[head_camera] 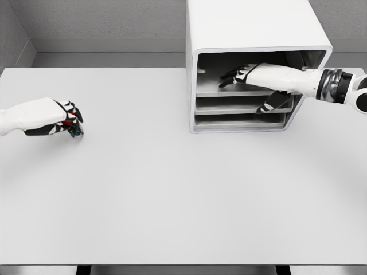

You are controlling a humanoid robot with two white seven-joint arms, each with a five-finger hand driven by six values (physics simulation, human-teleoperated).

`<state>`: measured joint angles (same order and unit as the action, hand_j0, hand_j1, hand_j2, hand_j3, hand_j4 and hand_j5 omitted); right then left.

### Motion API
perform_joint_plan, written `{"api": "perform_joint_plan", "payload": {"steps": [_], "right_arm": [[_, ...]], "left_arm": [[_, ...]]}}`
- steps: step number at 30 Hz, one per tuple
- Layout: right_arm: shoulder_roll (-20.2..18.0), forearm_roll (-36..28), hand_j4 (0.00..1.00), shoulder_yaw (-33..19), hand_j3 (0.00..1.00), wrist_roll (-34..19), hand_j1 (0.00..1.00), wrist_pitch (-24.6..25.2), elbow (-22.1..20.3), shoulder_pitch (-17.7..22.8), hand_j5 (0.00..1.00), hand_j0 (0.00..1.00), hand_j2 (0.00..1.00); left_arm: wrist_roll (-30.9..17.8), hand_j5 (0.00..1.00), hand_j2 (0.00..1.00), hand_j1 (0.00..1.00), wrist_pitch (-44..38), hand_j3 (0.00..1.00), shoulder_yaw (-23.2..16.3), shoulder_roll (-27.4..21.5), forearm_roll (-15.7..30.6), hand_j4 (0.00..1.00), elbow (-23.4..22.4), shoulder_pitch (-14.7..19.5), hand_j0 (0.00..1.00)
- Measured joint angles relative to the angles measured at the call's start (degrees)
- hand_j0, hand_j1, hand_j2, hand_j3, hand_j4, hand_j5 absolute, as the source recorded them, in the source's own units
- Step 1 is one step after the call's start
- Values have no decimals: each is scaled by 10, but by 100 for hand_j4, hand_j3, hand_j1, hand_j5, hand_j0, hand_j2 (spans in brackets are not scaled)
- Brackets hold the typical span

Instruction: Slide open multi-storey tabletop storage cabinets and put open load switch and slide close multi-storey tabletop storage cabinets

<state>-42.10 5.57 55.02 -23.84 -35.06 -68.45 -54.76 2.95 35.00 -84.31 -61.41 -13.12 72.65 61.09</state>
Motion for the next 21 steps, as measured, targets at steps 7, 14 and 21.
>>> {"api": "perform_joint_plan", "payload": {"steps": [7,14,21], "right_arm": [[3,-15,100,1,100,0,100,4,14,11,100,100,100],[-21,0,100,1,100,-3,100,1,-24,20,100,100,100],[-67,-1,100,1,100,-4,100,-1,-99,35,100,100,100]], "left_arm": [[2,37,37,37,0,37,1,18,2,37,1,16,37],[3,37,37,37,0,37,2,31,2,37,4,33,37],[3,37,37,37,0,37,2,45,8,37,11,38,37]]}}
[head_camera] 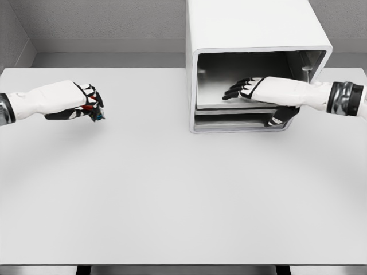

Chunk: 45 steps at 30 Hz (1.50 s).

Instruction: Slide open multi-storey tabletop storage cabinets and put open load switch and slide close multi-storey tabletop storage cabinets

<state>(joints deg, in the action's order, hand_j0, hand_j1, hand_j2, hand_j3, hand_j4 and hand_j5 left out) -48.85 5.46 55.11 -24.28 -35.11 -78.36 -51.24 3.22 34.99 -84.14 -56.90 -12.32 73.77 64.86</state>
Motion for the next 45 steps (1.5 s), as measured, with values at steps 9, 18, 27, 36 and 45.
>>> {"api": "perform_joint_plan", "payload": {"steps": [9,18,27,36,45], "right_arm": [[-90,-8,100,-1,100,3,100,0,-120,33,100,100,100],[-151,-100,100,-10,100,-2,100,-7,-171,25,100,100,100],[-175,-191,100,-29,100,-5,100,0,-179,25,100,100,100],[-205,-215,100,-31,100,-5,100,0,-180,26,100,100,100],[-204,-217,100,-31,100,2,100,0,-181,21,100,100,100]], "left_arm": [[1,36,36,36,0,36,3,6,4,36,25,4,36],[0,35,35,35,0,35,5,19,4,35,48,11,35],[0,33,33,33,0,33,6,18,1,33,96,35,33],[-1,32,32,32,0,32,6,19,-3,32,144,65,32],[-1,32,32,32,0,32,7,31,-1,32,177,91,32]]}}
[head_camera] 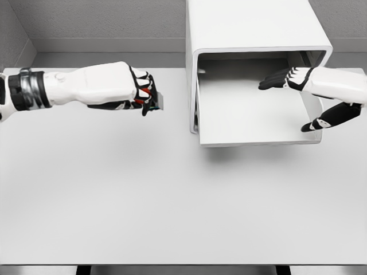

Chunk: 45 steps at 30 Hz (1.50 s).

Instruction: Slide open multi-storey tabletop storage cabinets and put open load switch and slide close multi-storey tabletop storage cabinets

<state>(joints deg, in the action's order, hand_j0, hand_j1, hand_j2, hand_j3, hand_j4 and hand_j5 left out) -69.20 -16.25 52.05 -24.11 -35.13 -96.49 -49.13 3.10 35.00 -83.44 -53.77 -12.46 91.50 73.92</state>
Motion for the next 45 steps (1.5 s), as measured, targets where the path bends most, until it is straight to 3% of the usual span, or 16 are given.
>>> {"api": "perform_joint_plan", "payload": {"steps": [15,29,45], "right_arm": [[24,-12,100,40,100,52,100,0,1,0,100,100,100],[7,-12,100,81,100,57,100,0,1,-3,100,100,100],[-7,-11,100,99,100,57,100,0,1,-2,100,100,100]], "left_arm": [[1,32,32,32,0,32,0,23,9,32,11,33,32],[2,32,32,32,0,32,-1,-3,25,32,37,69,32],[2,32,32,32,0,32,-1,21,49,32,52,83,32]]}}
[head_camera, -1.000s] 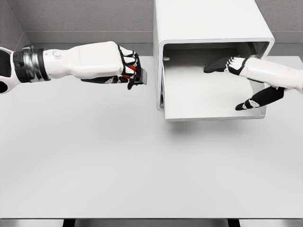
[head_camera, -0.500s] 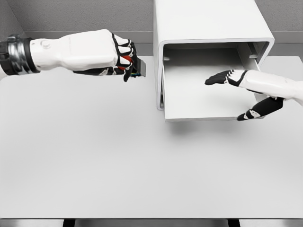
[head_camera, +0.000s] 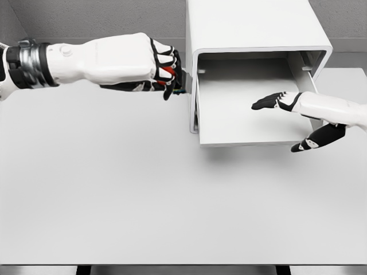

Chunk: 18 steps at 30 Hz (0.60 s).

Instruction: Slide open multi-storey tabletop storage cabinets and put open load switch and slide close multi-storey tabletop storage cabinets

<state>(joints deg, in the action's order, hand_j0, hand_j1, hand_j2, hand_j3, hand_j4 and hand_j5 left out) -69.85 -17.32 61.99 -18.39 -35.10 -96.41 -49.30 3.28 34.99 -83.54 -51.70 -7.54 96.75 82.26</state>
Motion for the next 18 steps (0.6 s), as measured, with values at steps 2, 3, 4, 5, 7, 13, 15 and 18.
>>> {"api": "perform_joint_plan", "payload": {"steps": [2,3,4,5,7,13,15,18], "right_arm": [[0,0,100,0,100,0,100,0,0,0,100,100,100],[0,0,100,1,100,0,100,0,0,0,100,100,100],[0,0,100,1,100,0,100,0,0,1,100,100,100],[0,0,100,1,100,0,100,0,0,3,100,100,100],[1,0,100,2,100,-1,100,0,0,3,100,100,100],[2,0,100,2,100,-1,100,0,0,4,100,100,100],[3,0,100,2,100,-1,100,0,0,5,100,100,100],[4,0,100,2,100,-1,100,0,0,5,100,100,100]], "left_arm": [[0,32,32,32,0,32,0,7,2,32,0,4,32],[0,32,32,32,0,32,0,12,2,32,-1,5,32],[0,32,32,32,0,32,0,15,2,32,-1,5,32],[0,32,32,32,0,32,0,19,2,32,-2,5,32],[0,32,32,32,0,32,0,27,3,32,-3,5,32],[0,32,32,32,0,32,0,53,3,32,-8,6,32],[0,32,32,32,0,32,0,65,2,32,-16,6,32],[0,32,32,32,0,32,0,80,2,32,-25,14,32]]}}
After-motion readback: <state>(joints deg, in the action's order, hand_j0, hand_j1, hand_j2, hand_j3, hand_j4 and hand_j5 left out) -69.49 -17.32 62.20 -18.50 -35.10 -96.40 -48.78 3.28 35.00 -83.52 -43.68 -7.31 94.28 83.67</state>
